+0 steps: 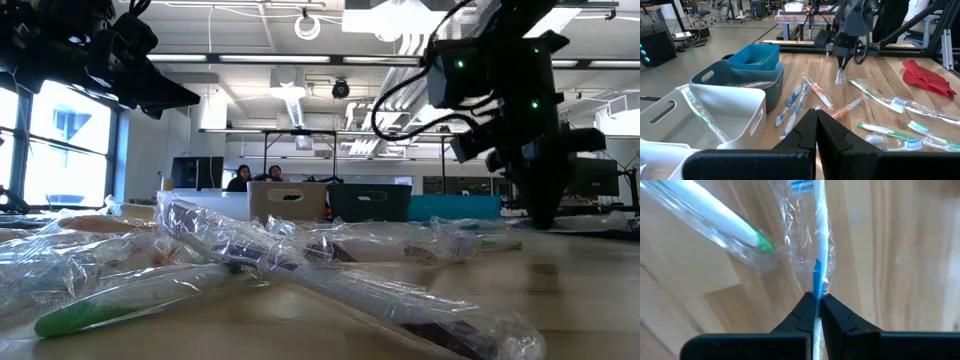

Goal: Pick & Place Toothbrushes
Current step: Put the blue toothbrush into the blue bin

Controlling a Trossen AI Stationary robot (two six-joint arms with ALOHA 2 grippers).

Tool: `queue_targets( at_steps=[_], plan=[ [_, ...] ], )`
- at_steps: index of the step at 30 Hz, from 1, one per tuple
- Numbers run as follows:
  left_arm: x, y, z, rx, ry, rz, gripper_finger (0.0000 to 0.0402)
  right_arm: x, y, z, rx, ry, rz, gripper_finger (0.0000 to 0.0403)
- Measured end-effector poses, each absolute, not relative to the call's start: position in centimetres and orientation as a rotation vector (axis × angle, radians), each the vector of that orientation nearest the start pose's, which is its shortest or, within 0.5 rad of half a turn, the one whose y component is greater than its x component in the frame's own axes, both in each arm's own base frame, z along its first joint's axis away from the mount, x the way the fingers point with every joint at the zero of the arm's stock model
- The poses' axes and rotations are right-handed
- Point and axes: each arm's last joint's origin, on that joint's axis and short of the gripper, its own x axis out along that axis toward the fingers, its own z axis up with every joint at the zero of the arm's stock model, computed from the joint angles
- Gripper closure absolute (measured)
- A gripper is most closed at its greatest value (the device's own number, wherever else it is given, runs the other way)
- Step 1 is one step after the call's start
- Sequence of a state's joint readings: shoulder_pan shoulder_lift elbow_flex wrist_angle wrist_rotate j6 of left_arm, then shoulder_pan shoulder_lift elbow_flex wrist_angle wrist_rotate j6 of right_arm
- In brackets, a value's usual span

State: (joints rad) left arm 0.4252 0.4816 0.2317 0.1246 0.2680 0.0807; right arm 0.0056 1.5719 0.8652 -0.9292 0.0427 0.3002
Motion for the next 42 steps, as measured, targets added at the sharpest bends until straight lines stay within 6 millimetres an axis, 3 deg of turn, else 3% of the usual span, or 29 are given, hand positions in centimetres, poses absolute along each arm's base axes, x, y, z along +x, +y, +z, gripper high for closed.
queue_targets(
  at_steps=[12,24,31,42],
  plan=[
    [12.5,4.8,21.1,0.038,0.124,0.152,0.0401,27.4,0.7,22.3,0.054,1.441,-0.409,0.0397],
    [12.5,4.8,21.1,0.038,0.124,0.152,0.0401,28.2,-0.3,29.1,-0.145,1.303,-0.638,0.0397],
    [12.4,4.8,21.1,0.038,0.124,0.152,0.0401,28.2,-3.2,30.7,-0.204,1.273,-0.775,0.0397],
    [12.5,4.8,21.1,0.038,0.124,0.152,0.0401,27.5,-9.8,31.0,-0.213,1.316,-0.853,0.0397]
  ],
)
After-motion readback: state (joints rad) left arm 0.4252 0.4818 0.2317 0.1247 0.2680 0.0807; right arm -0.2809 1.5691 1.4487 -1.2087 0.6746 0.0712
